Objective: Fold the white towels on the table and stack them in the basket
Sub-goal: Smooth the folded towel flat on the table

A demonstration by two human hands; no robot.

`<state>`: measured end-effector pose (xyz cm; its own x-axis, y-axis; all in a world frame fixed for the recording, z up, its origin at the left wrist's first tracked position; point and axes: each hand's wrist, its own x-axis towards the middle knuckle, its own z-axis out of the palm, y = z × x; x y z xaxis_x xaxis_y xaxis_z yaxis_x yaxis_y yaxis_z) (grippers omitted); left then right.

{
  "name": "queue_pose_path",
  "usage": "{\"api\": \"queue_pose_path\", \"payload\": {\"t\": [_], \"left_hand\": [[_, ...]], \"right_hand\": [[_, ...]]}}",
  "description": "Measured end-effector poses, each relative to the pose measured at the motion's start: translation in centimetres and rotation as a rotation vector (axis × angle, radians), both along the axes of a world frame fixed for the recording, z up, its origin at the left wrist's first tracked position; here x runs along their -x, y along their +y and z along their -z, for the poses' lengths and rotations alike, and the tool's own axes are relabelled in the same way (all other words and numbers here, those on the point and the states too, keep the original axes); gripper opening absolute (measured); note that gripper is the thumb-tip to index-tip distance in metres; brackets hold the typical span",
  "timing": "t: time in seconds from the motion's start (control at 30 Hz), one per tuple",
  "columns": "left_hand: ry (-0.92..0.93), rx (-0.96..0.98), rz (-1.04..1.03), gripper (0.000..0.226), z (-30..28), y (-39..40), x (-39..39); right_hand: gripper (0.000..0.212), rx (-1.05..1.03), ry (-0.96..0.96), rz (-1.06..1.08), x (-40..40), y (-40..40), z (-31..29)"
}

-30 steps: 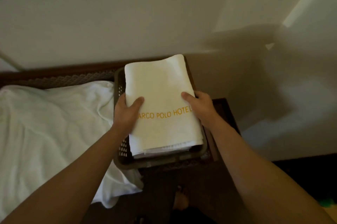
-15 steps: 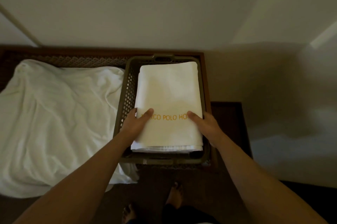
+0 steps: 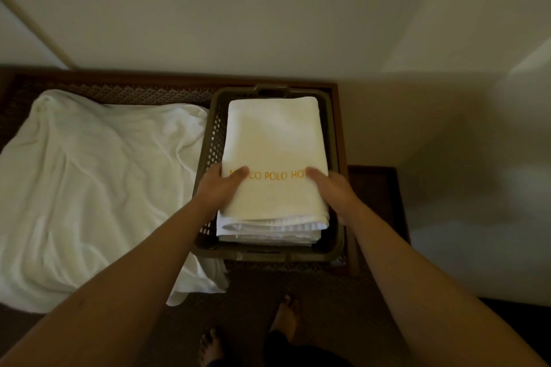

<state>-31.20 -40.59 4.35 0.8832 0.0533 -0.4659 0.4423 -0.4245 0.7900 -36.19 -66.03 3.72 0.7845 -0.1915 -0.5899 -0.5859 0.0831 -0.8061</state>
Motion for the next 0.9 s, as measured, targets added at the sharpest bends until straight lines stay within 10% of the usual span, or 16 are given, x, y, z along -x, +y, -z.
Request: {"api": "queue_pose_path", "payload": {"t": [0.57, 0.9], "left_hand": [[0.065, -0.022, -0.008, 0.039, 2.6, 1.7, 4.3], [0.039, 0.029, -0.062, 0.047, 1.7, -0.5, -8.0]], "right_hand": [[0.051, 0.098, 0.264, -0.471, 4.8, -1.6, 0.0], [0.061, 0.019, 0.155, -0.127, -8.5, -2.9, -0.7]]}}
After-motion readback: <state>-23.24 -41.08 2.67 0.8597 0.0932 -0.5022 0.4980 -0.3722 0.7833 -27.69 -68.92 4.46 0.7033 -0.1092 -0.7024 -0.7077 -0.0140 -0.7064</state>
